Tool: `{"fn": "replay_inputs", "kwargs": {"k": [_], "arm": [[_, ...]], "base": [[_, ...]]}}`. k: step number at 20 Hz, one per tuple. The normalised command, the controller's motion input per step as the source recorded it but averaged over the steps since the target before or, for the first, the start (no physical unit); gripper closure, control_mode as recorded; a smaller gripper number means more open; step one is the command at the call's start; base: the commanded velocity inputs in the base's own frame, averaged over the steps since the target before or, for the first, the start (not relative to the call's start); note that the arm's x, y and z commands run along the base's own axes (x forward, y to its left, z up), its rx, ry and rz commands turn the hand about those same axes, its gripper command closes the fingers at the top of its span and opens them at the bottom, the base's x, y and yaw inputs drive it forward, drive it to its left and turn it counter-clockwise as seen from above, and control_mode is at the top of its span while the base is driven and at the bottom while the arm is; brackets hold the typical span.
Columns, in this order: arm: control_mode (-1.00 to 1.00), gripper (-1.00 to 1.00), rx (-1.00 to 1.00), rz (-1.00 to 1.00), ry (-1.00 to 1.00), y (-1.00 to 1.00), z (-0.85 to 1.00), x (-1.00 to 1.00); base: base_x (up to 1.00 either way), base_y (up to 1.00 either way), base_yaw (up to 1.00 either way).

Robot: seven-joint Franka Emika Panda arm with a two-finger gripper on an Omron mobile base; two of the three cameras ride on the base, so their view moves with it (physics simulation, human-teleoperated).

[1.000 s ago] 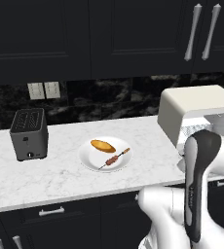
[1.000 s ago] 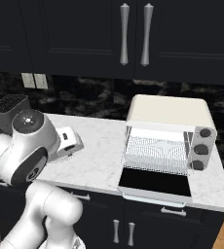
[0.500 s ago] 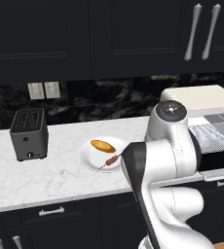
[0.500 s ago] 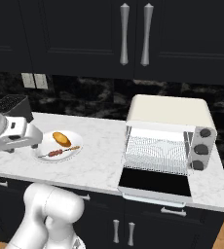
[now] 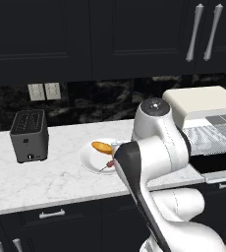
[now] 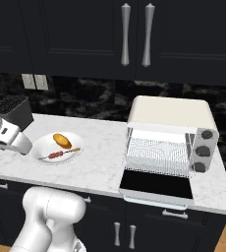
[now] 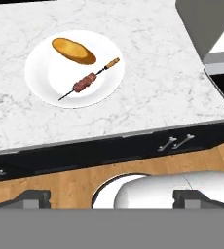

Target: Pick up the kebab skewer and baguette bread, and place them inside the toaster oven. Close the toaster oven door and start by setting the timer.

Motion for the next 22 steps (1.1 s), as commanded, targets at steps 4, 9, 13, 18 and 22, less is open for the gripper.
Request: {"fn": "replay_inputs", "kwargs": {"k": [4,9,13,18,22], "arm": [[-1.0,-1.0,0.04,-0.11,0.02,0.02,-0.46,0.75],[-1.0,-1.0,0.0,-0.03,0.03,0.16,-0.45,0.95],[-1.0,-1.0,0.02,0.0,0.11,0.09,-0.6,0.72],[-1.0,-1.0,0.01,0.0,0.04,0.07,-0.76,0.43],[-1.0,-1.0,0.0,-0.01,0.02,0.12,-0.61,0.54]], "base": [[0.0,0.0,0.0],[0.0,0.0,0.0],[0.0,0.0,0.0],[0.0,0.0,0.0],[0.0,0.0,0.0]]}}
